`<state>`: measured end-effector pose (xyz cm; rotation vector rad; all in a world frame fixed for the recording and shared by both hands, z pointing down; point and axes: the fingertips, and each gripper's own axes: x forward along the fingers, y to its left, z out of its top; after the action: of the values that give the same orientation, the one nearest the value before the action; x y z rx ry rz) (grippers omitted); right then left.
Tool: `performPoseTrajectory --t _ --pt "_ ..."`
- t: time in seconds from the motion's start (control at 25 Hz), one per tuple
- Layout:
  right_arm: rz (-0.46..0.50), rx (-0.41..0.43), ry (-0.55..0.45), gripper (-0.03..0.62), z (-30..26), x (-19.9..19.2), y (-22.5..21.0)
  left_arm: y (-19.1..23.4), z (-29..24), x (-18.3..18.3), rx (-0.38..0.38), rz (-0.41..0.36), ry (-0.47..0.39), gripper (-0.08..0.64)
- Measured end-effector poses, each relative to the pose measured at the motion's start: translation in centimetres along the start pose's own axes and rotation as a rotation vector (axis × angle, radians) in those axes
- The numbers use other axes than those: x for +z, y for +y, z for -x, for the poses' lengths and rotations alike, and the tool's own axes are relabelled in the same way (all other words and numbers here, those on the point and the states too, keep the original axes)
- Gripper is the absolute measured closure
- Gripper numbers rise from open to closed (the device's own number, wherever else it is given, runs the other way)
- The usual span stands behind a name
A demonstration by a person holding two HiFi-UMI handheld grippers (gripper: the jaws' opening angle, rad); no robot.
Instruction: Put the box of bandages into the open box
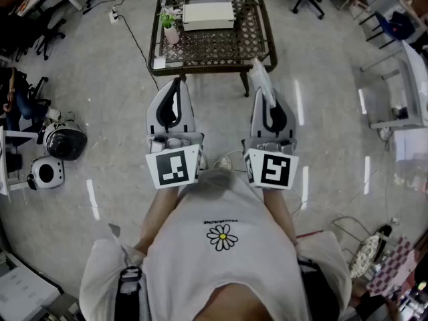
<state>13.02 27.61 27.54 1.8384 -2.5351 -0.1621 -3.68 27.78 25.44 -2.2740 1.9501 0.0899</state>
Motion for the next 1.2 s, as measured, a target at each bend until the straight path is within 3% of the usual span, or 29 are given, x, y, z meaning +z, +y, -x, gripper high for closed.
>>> performPoseTrajectory --t 0.52,1.0,1.2 --pt "-0.038 0.035 -0.008 0.545 0.5 -0.8 -1.5 -1.9 -0.4 -0.5 0.005 -0.025 0.015 0.535" --pt "-0.01 0.037 -0.012 0.546 0.7 -1.6 -4.9 -3.0 -0.8 -1.8 0.074 -0.053 0.022 0.535" --pt "0.009 0.025 -0.037 0.546 0.4 -1.0 -7.4 -5.0 -2.1 -0.9 0.07 -0.043 -0.016 0.535"
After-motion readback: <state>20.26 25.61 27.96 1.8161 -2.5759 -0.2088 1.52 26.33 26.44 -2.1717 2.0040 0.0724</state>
